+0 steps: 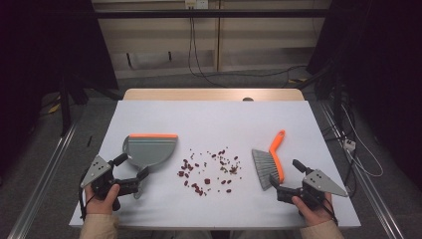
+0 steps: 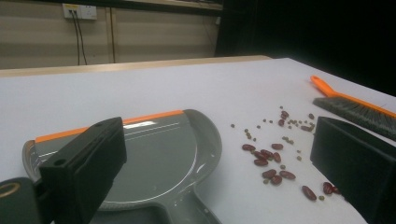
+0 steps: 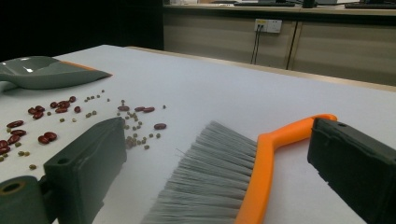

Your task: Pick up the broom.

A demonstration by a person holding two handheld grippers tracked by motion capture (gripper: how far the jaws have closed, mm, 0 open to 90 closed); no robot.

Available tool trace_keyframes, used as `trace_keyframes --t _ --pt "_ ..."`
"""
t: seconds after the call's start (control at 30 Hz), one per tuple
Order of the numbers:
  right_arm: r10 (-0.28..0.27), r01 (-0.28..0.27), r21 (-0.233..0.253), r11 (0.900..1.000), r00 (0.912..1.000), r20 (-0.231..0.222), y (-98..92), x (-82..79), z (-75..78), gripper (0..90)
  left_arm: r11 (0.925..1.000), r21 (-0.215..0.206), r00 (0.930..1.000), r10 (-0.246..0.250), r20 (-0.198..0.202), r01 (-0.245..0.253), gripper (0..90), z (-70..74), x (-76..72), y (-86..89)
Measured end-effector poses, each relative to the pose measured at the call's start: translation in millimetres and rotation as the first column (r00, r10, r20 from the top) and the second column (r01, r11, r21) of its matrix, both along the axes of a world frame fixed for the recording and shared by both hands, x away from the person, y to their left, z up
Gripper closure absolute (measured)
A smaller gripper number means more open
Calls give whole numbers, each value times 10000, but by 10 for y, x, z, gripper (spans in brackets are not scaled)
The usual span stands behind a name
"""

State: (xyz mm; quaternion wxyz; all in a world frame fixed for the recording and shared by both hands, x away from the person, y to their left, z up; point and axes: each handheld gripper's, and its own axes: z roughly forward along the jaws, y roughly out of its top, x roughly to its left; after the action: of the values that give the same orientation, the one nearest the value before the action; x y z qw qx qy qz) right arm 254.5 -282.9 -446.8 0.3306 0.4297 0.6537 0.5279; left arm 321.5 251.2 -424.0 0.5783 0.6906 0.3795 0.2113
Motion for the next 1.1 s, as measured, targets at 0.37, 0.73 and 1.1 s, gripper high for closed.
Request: trace_keyframes --t 0.37,0.73,1.1 --pt "41 -41 -56 10000 10000 10 -2 8 7 47 10000 38 10000 5 33 -5 34 4 0 3" --pt "-33 33 -20 10000 9999 117 -13 46 41 47 10000 42 10000 -3 39 3 34 3 5 5" --pt "-129 129 -115 9999 9999 -4 -10 122 92 41 9999 100 9999 -71 78 70 33 6 6 -3"
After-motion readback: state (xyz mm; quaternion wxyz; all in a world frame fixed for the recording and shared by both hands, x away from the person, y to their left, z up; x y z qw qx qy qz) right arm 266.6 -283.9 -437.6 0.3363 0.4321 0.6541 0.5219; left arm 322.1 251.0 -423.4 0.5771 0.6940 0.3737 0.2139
